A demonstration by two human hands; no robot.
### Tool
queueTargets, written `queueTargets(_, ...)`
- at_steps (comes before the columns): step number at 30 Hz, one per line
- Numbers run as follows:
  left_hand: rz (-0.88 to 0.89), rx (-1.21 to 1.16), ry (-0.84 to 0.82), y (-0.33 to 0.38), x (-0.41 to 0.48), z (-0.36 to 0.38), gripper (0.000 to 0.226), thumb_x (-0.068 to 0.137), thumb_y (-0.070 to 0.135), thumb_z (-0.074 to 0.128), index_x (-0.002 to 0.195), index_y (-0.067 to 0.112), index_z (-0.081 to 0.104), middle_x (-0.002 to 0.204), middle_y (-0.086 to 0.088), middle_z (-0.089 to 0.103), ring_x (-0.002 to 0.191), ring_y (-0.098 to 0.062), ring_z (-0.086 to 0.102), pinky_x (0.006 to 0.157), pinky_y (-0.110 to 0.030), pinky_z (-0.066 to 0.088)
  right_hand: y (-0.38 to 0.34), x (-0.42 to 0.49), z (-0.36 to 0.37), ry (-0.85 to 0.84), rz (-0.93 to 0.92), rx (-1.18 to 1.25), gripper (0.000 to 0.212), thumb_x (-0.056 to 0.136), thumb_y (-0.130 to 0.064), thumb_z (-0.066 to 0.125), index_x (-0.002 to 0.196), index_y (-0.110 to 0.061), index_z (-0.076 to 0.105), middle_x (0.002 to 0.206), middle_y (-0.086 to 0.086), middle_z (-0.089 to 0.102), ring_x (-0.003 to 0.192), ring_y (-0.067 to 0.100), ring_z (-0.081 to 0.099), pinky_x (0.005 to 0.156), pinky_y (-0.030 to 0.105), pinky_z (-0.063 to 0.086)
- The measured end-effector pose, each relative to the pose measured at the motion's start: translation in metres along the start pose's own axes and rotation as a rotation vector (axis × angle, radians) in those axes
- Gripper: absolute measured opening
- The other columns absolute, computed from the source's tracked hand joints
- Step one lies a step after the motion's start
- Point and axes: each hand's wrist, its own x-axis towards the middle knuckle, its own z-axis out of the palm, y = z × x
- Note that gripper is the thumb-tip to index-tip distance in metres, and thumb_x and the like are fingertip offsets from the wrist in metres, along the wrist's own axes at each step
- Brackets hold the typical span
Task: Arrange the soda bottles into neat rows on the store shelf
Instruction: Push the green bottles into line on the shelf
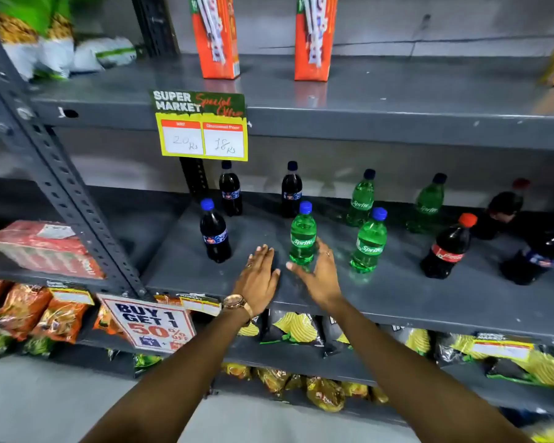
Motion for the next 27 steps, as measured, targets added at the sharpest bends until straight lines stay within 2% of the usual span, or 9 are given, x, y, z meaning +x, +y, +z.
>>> queueTargets(2,-0.015,-0.035,-0.014,-0.002,0.01,0.004,0.055,0.099,0.027,0.033,0.145,0.003,0.015,0.158,-0.018,0.014,0.147,-0.028,0.009,0.121,-0.036,0.006,-0.003,0.017,0.008,0.07,0.001,-0.01,0.067,0.07,-0.023,0.082,0.124,-0.003,0.048,0.121,0.015,0.055,0.118,0.029,0.048,0.095,0.032,0.039)
queueTargets(4,-0.016,-0.035,-0.047,0.002,0.017,0.007,0.055,0.098,0.026,0.033,0.145,0.003,0.015,0.158,-0.018,0.014,0.147,-0.028,0.009,0.121,-0.036,0.006,-0.008,0.028,0.011,0.11,0.055,-0.025,0.056,0.07,-0.02,0.082,0.114,-0.003,0.05,0.11,0.013,0.058,0.108,0.03,0.054,0.084,0.029,0.041)
queueTargets(9,-0.006,0.015,-0.039,0.001,0.028,0.02,0.054,0.097,0.026,0.034,0.144,0.003,0.022,0.156,-0.019,0.02,0.147,-0.03,0.013,0.121,-0.039,0.005,-0.001,0.012,0.003,0.128,0.041,-0.064,0.053,0.07,-0.025,0.082,0.111,-0.006,0.054,0.107,0.01,0.065,0.103,0.025,0.059,0.086,0.035,0.047)
queueTargets(11,-0.01,0.037,-0.008,0.002,0.031,0.024,0.052,0.096,0.024,0.036,0.143,0.003,0.026,0.155,-0.02,0.023,0.146,-0.03,0.015,0.122,-0.042,0.007,0.006,-0.009,-0.009,0.157,0.042,-0.072,0.053,0.071,-0.028,0.081,0.113,-0.009,0.054,0.105,0.005,0.067,0.099,0.018,0.061,0.084,0.028,0.048)
queueTargets(15,0.007,0.05,0.003,0.015,0.037,0.036,0.052,0.095,0.021,0.038,0.142,0.003,0.028,0.155,-0.021,0.024,0.146,-0.032,0.016,0.122,-0.043,0.008,0.029,-0.056,-0.057,0.306,0.08,-0.075,0.045,0.071,-0.028,0.081,0.105,-0.018,0.054,0.089,-0.022,0.061,0.084,-0.017,0.056,0.07,-0.001,0.039)
queueTargets(17,-0.01,0.063,0.012,0.016,0.037,0.038,0.052,0.095,0.021,0.038,0.142,0.002,0.028,0.155,-0.021,0.023,0.146,-0.032,0.015,0.122,-0.043,0.007,0.038,-0.067,-0.082,0.37,0.103,-0.093,0.043,0.071,-0.026,0.082,0.102,-0.02,0.053,0.086,-0.022,0.058,0.081,-0.022,0.053,0.064,-0.003,0.036)
queueTargets(21,-0.038,0.066,0.019,0.024,0.043,0.046,0.052,0.096,0.023,0.037,0.143,0.003,0.028,0.155,-0.02,0.022,0.146,-0.032,0.015,0.121,-0.043,0.005,0.054,-0.066,-0.131,0.454,0.159,-0.087,0.048,0.074,-0.022,0.08,0.111,-0.014,0.051,0.09,-0.015,0.059,0.082,-0.016,0.055,0.064,-0.002,0.037)
queueTargets(24,-0.092,0.087,0.028,0.032,0.048,0.051,0.052,0.096,0.024,0.035,0.143,0.004,0.027,0.155,-0.019,0.022,0.146,-0.032,0.015,0.121,-0.043,0.004,0.061,-0.051,-0.154,0.455,0.182,-0.073,0.054,0.076,-0.02,0.078,0.12,-0.012,0.048,0.093,-0.02,0.058,0.083,-0.012,0.057,0.068,0.0,0.039)
queueTargets(27,-0.125,0.114,0.034,0.035,0.05,0.054,0.052,0.096,0.024,0.034,0.143,0.004,0.027,0.155,-0.019,0.023,0.146,-0.031,0.015,0.121,-0.044,0.004,0.063,-0.03,-0.164,0.409,0.178,-0.072,0.052,0.077,-0.02,0.077,0.119,-0.013,0.048,0.099,-0.008,0.064,0.092,0.01,0.062,0.081,0.02,0.046)
